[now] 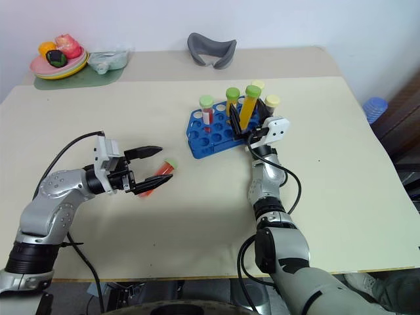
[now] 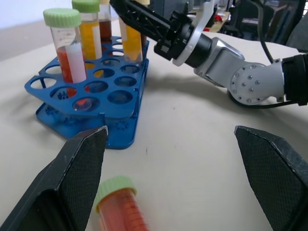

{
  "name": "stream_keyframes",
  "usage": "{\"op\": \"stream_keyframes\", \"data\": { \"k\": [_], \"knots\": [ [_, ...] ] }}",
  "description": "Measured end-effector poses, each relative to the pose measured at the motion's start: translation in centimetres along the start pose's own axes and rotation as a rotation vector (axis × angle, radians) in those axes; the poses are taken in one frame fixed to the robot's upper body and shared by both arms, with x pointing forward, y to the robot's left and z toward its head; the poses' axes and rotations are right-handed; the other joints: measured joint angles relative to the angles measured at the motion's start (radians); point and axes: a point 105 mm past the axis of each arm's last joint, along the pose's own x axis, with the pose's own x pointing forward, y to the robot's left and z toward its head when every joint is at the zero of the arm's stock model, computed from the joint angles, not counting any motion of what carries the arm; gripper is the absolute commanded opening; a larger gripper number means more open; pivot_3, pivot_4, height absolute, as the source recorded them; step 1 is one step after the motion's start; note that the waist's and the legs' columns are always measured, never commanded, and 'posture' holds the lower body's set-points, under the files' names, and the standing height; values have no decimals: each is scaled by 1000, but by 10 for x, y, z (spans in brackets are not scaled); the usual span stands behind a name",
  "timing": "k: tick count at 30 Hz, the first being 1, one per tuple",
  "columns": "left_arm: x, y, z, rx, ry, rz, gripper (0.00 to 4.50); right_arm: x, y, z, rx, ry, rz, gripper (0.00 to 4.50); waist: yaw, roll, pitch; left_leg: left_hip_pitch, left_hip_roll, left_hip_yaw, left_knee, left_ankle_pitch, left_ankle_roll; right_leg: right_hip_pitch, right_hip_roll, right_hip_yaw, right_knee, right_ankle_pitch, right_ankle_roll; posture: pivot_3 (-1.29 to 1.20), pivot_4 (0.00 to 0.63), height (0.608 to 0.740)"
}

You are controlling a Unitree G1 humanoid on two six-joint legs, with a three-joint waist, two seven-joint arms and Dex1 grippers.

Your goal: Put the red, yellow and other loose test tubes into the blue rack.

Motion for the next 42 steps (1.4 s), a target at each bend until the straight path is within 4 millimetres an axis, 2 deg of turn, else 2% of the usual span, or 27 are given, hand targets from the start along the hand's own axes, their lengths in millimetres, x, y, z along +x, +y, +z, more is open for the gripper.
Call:
{"op": "stream_keyframes", "data": {
  "k": [8,13,22,26,34,42],
  "knots": [
    [0,0,1,4,-1,3,4377,-1,6,-13,-9,94,26,4468,2,0,0,0,0,0,0,0,0,0,0,0,0,0,0,0,150,740],
    [-1,0,0,-1,1,11,4377,-8,7,-18,-13,166,14,4468,3,0,0,0,0,0,0,0,0,0,0,0,-1,0,0,0,150,740],
    [-1,0,0,0,1,13,4377,-6,-8,3,-64,267,-4,4468,3,0,0,0,0,0,-1,0,0,0,0,0,0,0,0,0,150,740],
    [0,-1,0,0,0,13,4377,-2,-7,12,-69,312,22,4468,4,0,0,0,0,0,-1,0,0,0,0,0,-1,0,0,0,150,740],
    [0,0,7,-36,-67,21,4377,-4,-10,19,-23,440,37,4468,4,0,0,-1,0,0,-1,0,0,-1,0,0,-1,0,0,0,150,740],
    [0,2,9,-50,-91,43,4377,-8,-14,16,0,521,32,4468,5,0,0,-1,0,0,-1,0,0,-1,0,0,-1,0,0,0,150,740]
  ]
}}
